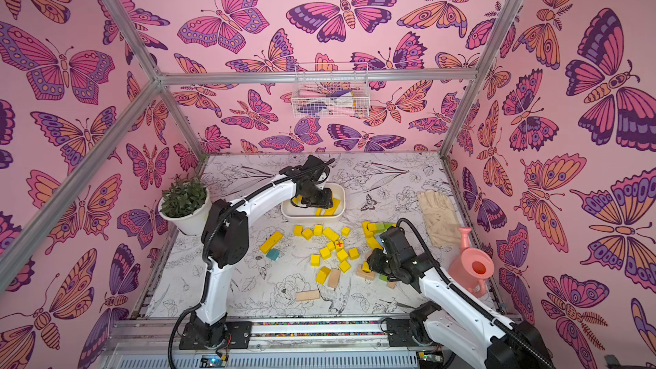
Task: Pick out the yellow building blocks
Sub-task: Place the building block in the storage box.
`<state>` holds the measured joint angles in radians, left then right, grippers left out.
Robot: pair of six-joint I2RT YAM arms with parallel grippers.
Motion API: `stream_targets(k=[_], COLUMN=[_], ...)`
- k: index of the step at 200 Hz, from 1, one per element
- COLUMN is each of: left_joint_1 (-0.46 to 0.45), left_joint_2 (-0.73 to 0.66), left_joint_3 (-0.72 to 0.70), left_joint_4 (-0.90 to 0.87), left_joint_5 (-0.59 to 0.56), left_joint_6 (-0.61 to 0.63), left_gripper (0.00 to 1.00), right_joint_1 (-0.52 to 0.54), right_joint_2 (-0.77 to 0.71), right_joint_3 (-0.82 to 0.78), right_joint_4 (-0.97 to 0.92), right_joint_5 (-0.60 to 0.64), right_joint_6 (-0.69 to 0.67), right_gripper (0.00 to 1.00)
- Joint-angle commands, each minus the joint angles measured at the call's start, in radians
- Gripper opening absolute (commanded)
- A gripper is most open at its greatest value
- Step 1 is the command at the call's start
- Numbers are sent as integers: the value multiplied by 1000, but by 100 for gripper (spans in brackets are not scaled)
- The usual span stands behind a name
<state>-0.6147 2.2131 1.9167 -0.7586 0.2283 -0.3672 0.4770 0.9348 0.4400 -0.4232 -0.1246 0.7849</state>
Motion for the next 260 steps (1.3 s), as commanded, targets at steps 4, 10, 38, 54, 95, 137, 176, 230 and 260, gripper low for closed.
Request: stream_targets(k=[4,10,38,54,95,137,176,230,260], left_joint_1=[7,9,9,9,10,10,-2,-6,-6], left_joint_2=[77,96,171,204,229,161,-42,-497,-742], left_joint_3=[102,126,243,291,334,280,70,-566,-911], left_joint_4=[-52,-58,-88,-101,-122,-123,-64,225,382], left_joint_5=[32,32,33,39,33,25,-8,-64,-107], left_joint_6=[5,4,2,-2,-7,4,7,-47,-91], left_gripper=[44,44,44,46,55,59,58,58,58], right_joint_1=[-14,-18,-30,-37,-52,-54,-54,-53,-50], right_joint_2=[1,3,5,6,15,13,-1,27,74], right_joint_3=[-10,-11,-15,-16,-14,-14,-14,-6,3], right_joint_4=[17,19,27,30,34,28,12,17,41], right_joint_5=[-17,-18,-33,-39,-51,-48,-31,-42,-110], right_joint_6=[-6,-7,-9,-12,-18,-16,-9,-7,-29], right_gripper=[42,42,42,42,42,42,43,43,43])
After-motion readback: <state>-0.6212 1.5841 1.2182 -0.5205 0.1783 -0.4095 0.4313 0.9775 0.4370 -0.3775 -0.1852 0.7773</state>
